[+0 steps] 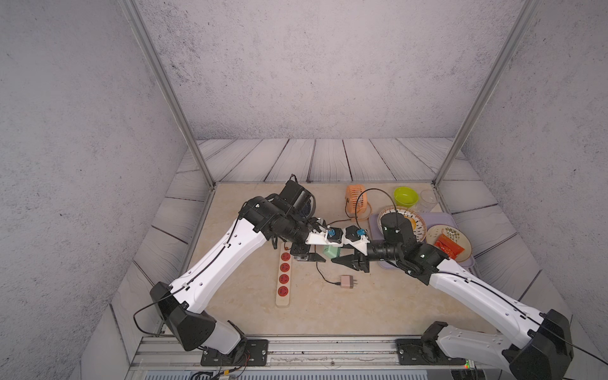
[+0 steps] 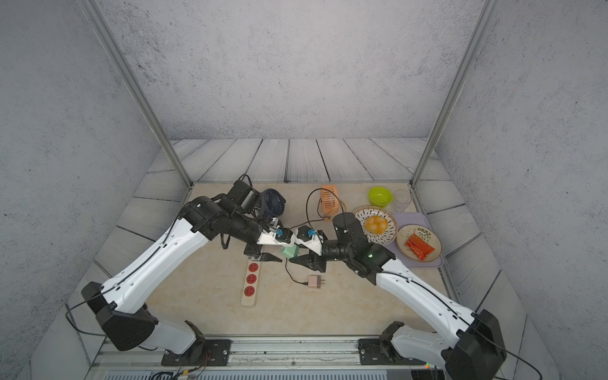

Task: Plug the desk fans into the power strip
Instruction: Pick up the plug from the center of the board.

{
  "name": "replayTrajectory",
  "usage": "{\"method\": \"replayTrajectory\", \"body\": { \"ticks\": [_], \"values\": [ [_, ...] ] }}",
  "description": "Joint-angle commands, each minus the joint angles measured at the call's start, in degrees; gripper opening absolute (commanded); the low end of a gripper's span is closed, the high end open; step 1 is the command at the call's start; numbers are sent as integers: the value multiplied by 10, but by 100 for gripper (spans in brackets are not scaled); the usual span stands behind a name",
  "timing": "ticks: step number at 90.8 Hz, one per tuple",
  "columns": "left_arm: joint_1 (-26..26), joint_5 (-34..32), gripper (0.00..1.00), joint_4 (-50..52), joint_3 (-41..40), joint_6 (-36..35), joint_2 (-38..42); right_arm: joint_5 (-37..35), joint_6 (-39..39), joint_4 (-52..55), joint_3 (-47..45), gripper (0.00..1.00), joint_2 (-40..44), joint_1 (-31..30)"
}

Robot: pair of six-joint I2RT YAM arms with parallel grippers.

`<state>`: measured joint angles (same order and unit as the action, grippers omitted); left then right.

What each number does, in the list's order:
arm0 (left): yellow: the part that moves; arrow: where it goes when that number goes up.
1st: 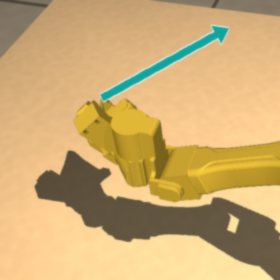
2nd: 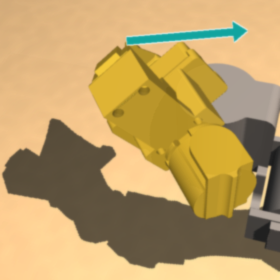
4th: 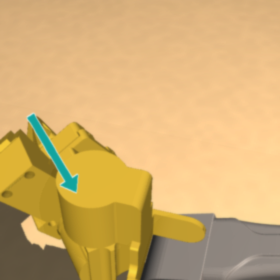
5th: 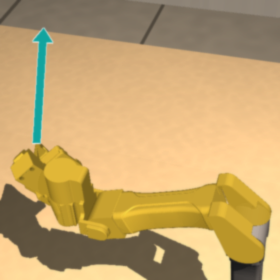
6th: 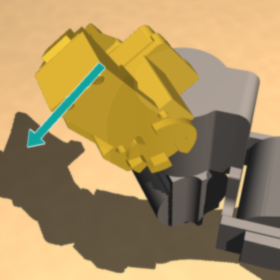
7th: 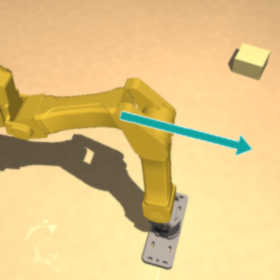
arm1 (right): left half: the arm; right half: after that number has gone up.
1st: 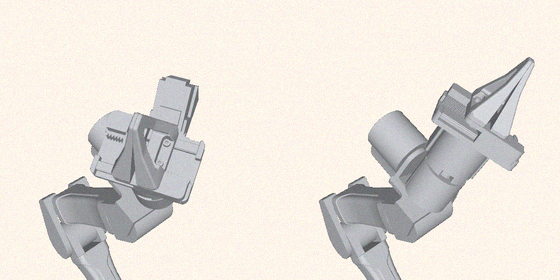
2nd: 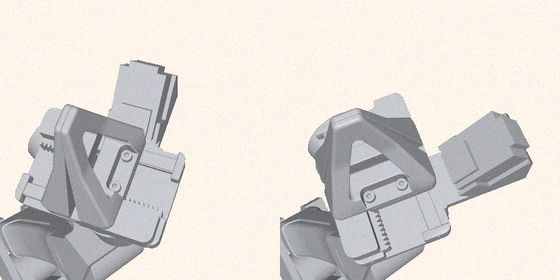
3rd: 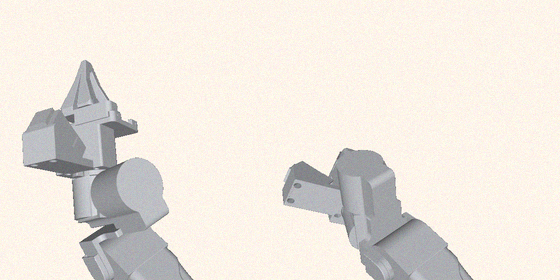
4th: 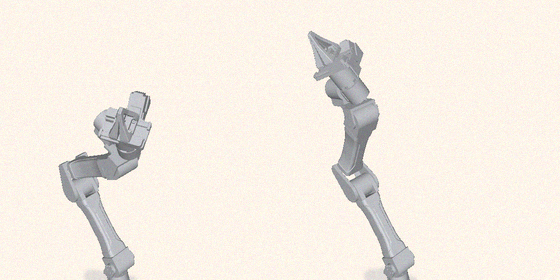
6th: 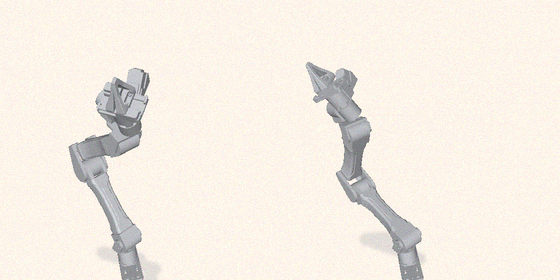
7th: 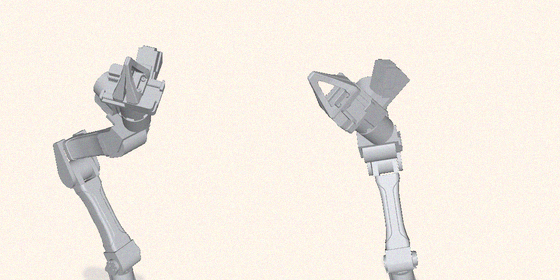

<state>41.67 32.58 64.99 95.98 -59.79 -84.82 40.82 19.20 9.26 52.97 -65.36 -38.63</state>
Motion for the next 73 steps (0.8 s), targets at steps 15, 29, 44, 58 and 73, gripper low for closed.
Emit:
{"method": "replayTrajectory", "body": {
  "ticks": [15, 29, 44, 58, 73],
  "values": [
    [12, 11, 67, 22, 21, 8, -12, -15, -16, -33, -6, 0, 3, 5],
    [12, 14, 67, 33, 25, 1, -11, -16, -18, -42, -12, 0, 8, 8],
    [18, 1, 67, 23, 16, 3, -18, -1, -22, -43, -6, 0, 4, 9],
    [24, -17, 67, 8, 16, 20, -23, 11, -21, -44, -8, 0, 9, 9],
    [26, -22, 64, -1, 14, 35, -27, 4, -21, -56, -14, 0, 16, 9]
  ]
}}
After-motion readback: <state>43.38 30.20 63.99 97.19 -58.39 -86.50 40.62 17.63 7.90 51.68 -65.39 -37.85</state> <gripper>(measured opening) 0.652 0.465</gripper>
